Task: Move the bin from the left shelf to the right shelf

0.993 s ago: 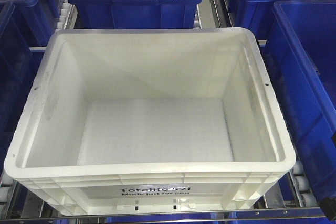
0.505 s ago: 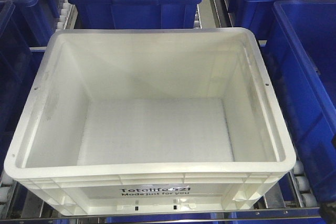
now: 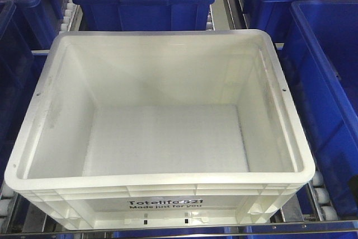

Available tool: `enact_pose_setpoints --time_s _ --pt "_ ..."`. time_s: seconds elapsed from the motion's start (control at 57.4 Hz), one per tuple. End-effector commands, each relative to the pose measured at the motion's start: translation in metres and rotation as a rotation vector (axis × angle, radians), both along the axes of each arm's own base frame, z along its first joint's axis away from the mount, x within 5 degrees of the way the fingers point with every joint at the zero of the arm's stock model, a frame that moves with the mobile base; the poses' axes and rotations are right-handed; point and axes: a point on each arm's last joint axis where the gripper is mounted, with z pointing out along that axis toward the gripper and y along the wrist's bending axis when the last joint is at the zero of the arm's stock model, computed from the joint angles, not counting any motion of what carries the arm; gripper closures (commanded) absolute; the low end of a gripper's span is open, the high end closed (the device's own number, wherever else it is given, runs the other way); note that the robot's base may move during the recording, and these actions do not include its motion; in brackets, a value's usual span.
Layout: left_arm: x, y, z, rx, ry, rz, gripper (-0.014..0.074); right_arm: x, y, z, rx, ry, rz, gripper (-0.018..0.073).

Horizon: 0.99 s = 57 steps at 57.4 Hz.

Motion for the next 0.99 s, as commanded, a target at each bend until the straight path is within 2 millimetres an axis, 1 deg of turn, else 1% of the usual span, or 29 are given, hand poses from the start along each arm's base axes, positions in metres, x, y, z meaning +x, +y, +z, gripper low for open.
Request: enact_pose_setpoints --time_s 0.0,0.976 --pt "-0.0002 0.0004 0.0018 -0.021 -0.072 0.002 0.0603 0.0015 -0.0008 0.0013 0.005 -0.063 -0.012 0.0567" --pt "-0.0002 0.0004 0.0018 -0.021 -0.072 0.002 0.0603 0.0015 -0.0009 0.0017 0.007 -0.067 -0.013 0.0567"
